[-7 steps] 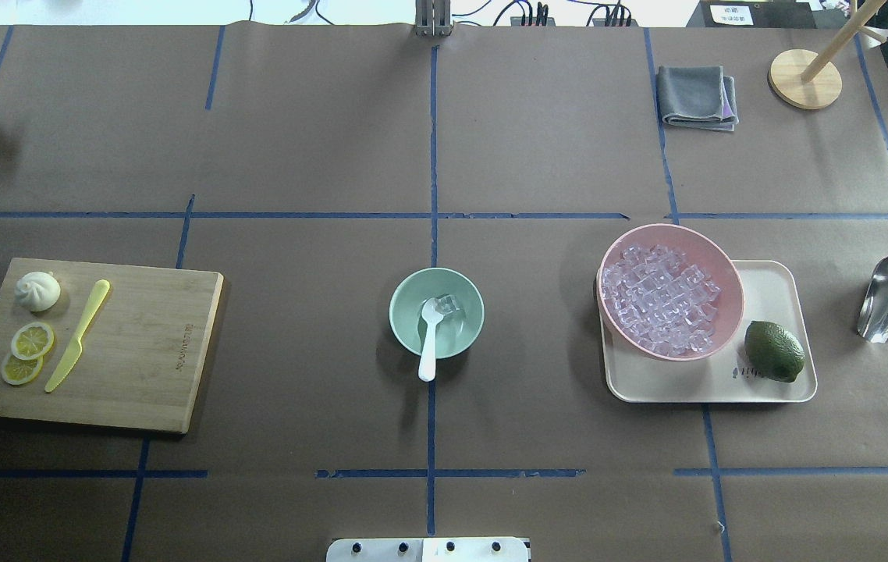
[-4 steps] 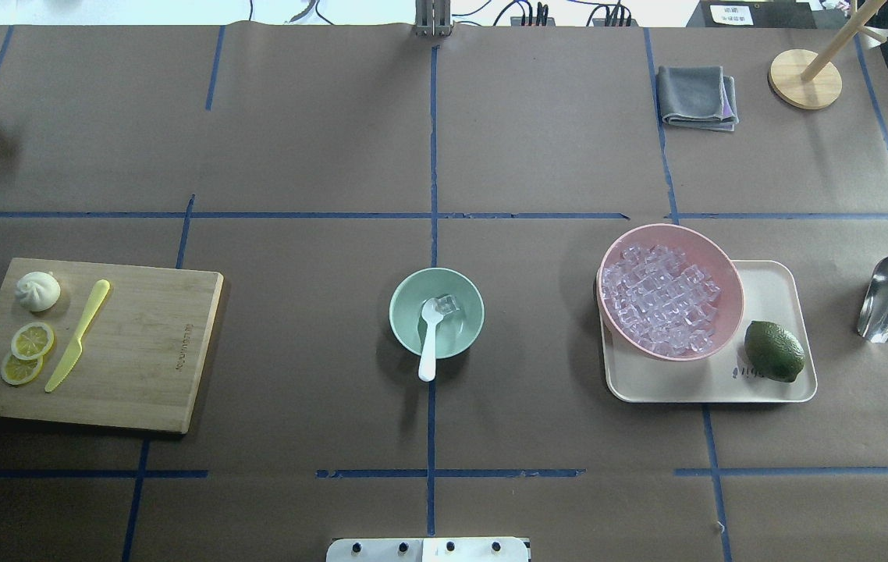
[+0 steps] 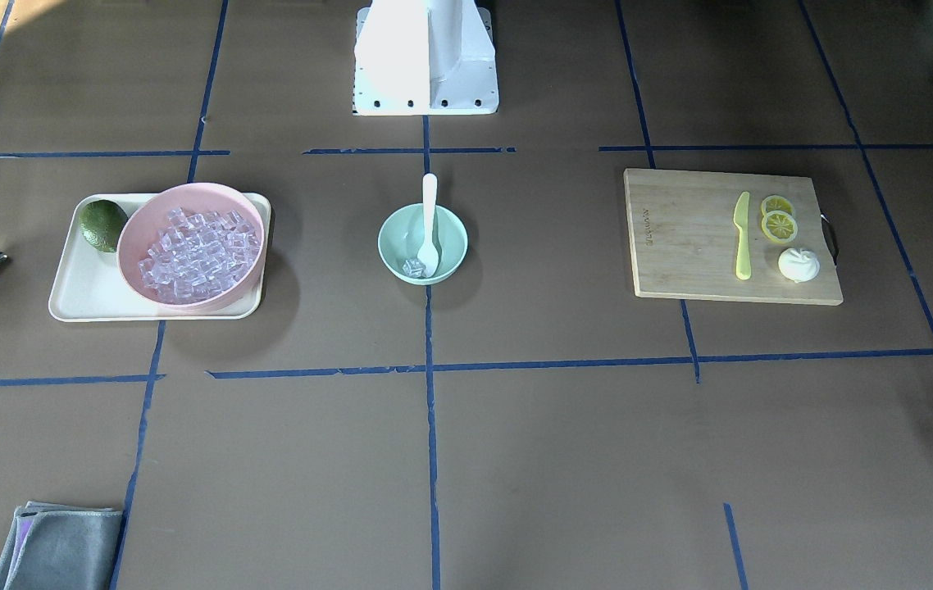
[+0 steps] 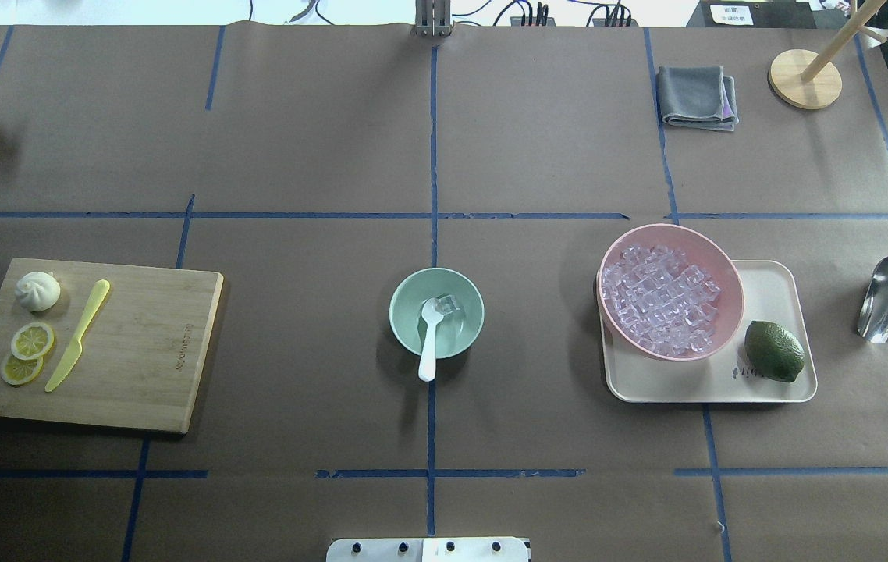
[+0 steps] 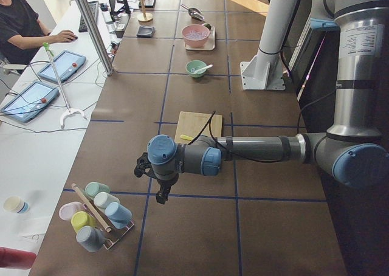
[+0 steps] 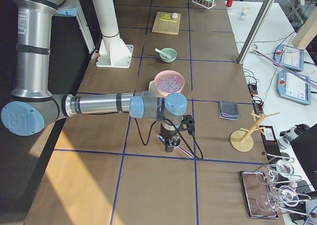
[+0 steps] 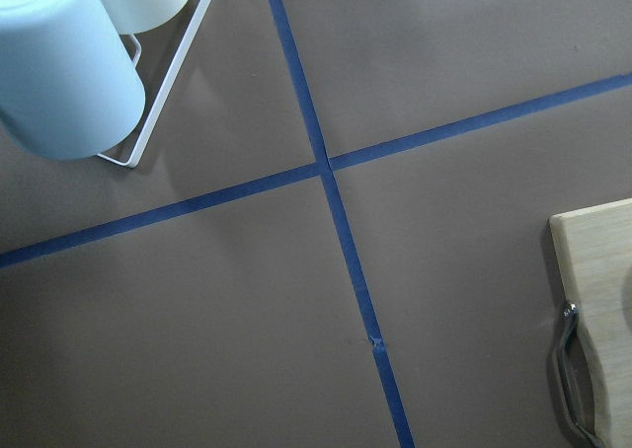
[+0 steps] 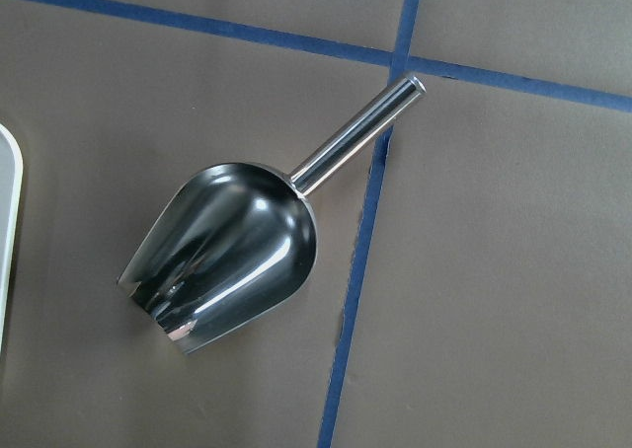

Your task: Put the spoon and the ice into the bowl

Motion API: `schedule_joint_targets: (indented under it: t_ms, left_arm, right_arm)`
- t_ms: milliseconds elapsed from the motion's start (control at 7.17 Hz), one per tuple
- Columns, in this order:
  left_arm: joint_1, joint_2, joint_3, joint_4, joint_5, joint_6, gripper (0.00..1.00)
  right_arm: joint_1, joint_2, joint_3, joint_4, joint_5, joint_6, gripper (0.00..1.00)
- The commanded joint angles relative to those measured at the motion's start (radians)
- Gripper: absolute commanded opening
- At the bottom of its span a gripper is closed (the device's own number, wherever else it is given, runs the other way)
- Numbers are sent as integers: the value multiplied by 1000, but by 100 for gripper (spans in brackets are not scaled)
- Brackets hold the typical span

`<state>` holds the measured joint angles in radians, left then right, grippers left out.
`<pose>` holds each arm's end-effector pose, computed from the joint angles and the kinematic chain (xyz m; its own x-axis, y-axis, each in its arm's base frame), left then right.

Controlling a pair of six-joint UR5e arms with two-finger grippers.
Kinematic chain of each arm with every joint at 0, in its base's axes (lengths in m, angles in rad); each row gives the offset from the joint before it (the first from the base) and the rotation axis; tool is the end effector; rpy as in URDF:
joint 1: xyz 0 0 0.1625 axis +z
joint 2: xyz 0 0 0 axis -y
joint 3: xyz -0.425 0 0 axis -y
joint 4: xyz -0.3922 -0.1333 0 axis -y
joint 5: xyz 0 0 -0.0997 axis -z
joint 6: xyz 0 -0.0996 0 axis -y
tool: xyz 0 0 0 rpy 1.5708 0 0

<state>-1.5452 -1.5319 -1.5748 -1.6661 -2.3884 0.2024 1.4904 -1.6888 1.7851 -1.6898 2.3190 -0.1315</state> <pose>-0.0484 -0.4805 0.6628 0.6636 0.2609 -0.7012 -0.1622 0.9651 0.2055 0.0301 -0.4422 0.6221 0.7149 -0.1738 0.6773 0.1755 0.9822 0.0667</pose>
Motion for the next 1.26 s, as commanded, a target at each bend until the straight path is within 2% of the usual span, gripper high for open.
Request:
schedule_joint_targets:
  t_ms: [0,140,419,1116]
  left_arm:
    - [2,-36,-65,249,3,-3,100]
    - [2,-40,-85,322,8,-2,100]
    - [0,-40,-88,321,84,5,100]
    - [2,-37,-97,319,81,9,100]
  right_arm:
    - [-1,6,-1,2,2,-2,99]
    - [-1,8,-3,1,0,-2,99]
    - [-1,6,-9,4,0,0,99]
    - [-1,6,-4,4,-1,1,99]
